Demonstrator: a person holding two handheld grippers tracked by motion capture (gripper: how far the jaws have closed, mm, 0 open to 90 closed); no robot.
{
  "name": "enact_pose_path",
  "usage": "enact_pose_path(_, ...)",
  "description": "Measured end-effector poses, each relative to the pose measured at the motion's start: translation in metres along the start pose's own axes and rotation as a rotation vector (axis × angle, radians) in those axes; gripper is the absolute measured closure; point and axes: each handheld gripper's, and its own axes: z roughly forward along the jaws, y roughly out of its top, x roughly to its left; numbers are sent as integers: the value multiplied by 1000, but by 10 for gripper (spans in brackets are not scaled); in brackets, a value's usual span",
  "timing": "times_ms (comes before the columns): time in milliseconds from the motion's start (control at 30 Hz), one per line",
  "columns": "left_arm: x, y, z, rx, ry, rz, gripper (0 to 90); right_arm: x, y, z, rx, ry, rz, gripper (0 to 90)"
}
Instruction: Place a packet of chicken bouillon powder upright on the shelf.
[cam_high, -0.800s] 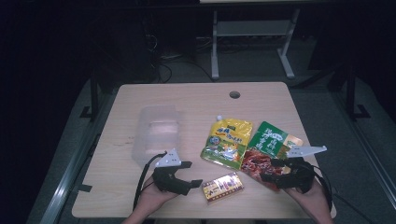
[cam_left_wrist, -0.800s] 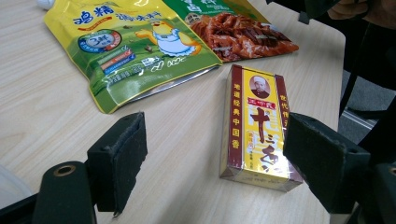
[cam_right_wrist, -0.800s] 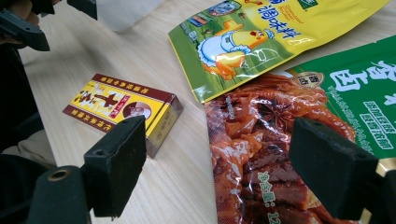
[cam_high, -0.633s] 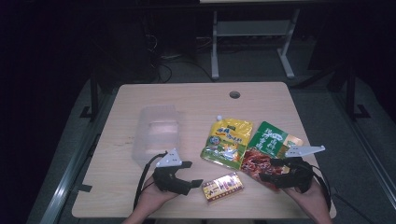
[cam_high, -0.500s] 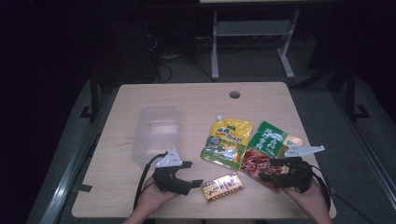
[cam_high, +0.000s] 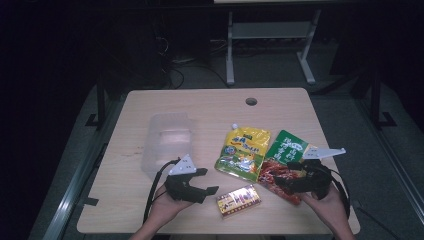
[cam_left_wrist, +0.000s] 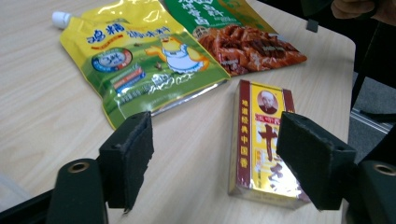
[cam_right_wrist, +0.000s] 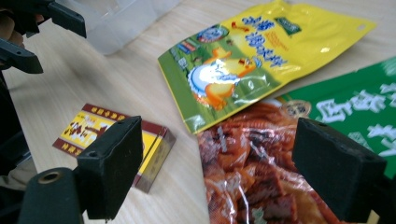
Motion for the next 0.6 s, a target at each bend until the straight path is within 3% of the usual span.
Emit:
enact_pose_path(300, 4, 17, 6, 7, 24, 13, 384, -1, 32, -3, -13, -32, -8, 160)
enact_pose_path(433, 8, 25, 14, 24, 33, 7, 428, -4, 50, 0, -4, -33, -2, 161)
enact_pose_path(600, 13, 37, 27, 58, 44, 32, 490, -10, 74, 7, 20, -41, 15, 177)
